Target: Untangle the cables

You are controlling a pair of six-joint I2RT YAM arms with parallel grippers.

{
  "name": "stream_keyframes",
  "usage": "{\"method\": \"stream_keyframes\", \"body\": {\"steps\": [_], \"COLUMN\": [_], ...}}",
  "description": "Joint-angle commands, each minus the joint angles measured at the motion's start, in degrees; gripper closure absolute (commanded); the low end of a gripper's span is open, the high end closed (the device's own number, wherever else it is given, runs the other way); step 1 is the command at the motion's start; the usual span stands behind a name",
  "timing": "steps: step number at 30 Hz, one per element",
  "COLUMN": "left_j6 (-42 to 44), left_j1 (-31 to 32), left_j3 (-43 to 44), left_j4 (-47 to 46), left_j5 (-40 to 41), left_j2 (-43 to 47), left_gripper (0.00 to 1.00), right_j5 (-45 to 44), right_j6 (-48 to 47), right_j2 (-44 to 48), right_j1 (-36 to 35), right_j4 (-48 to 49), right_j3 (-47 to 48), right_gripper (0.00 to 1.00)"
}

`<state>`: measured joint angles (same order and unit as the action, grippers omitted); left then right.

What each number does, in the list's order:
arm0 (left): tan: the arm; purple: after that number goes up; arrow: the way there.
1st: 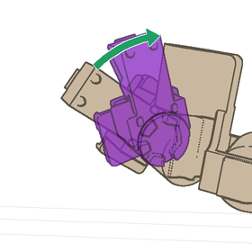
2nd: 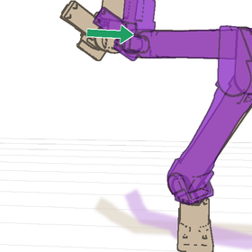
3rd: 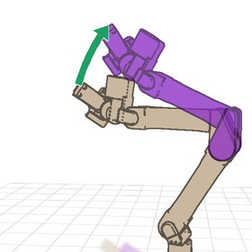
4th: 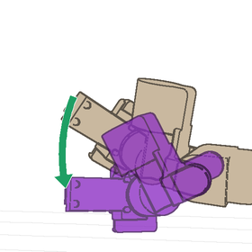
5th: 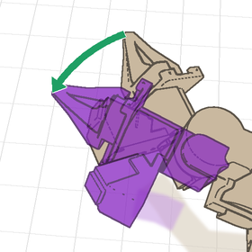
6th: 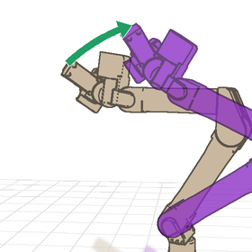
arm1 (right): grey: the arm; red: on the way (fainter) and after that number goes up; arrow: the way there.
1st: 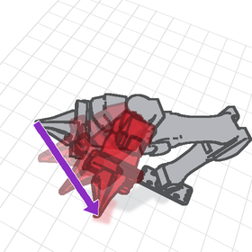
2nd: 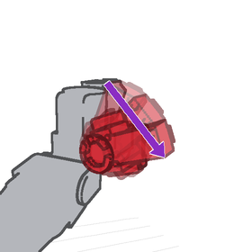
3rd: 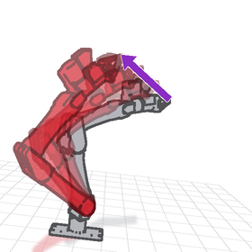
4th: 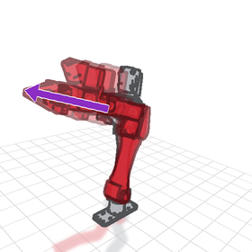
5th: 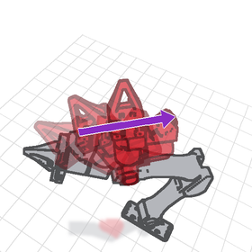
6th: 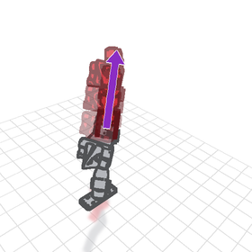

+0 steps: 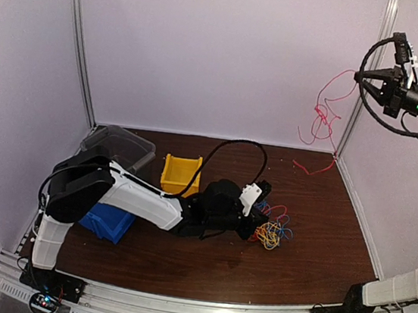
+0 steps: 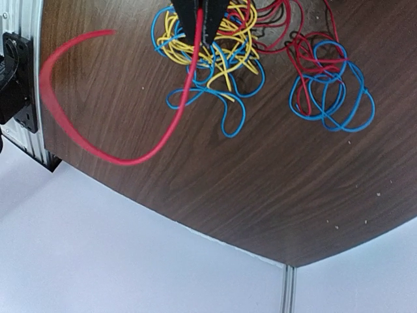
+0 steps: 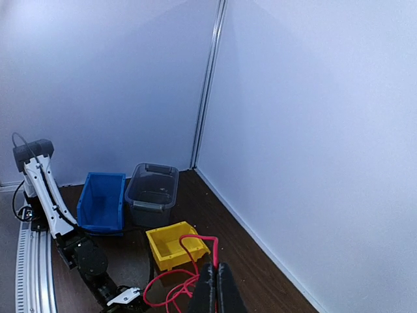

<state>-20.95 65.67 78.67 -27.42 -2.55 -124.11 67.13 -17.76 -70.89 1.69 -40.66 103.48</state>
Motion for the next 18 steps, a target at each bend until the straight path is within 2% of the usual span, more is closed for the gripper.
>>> {"method": "stream_keyframes", "body": {"steps": [1,5,8,11,18], "left_j6": [-4.5,-5.1,-5.0,-4.5,-3.7], "left_j1": [-0.2,-0.2,-0.2,-0.2,0.0], "left_j3": [-2.2,-1.9,-0.6,-0.4,-2.4], "left_j4": [-4.5,-4.5,-3.5,-3.1,-2.0], "left_j5": [-1.9,-2.3,-1.8,-1.7,-1.3], "left_j2": [-2.5,-3.0,-2.2,-0.4,5.2], "left_gripper": [1.0,1.0,1.0,0.74,0.62], "right_j5": [1.7,4.4,3.9,1.4,-2.0], "right_j6": [4.3,10.2,8.9,3.3,-4.5], "right_j2": [-1.5,-2.5,-1.0,1.5,7.1], "right_j1": [2.1,2.7,2.7,2.7,2.7], "right_j4": [4.6,9.7,11.1,8.5,5.4], "right_j3": [11.4,13.4,6.4,-1.9,-16.5], "right_gripper": [1.0,1.0,1.0,1.0,1.0]}}
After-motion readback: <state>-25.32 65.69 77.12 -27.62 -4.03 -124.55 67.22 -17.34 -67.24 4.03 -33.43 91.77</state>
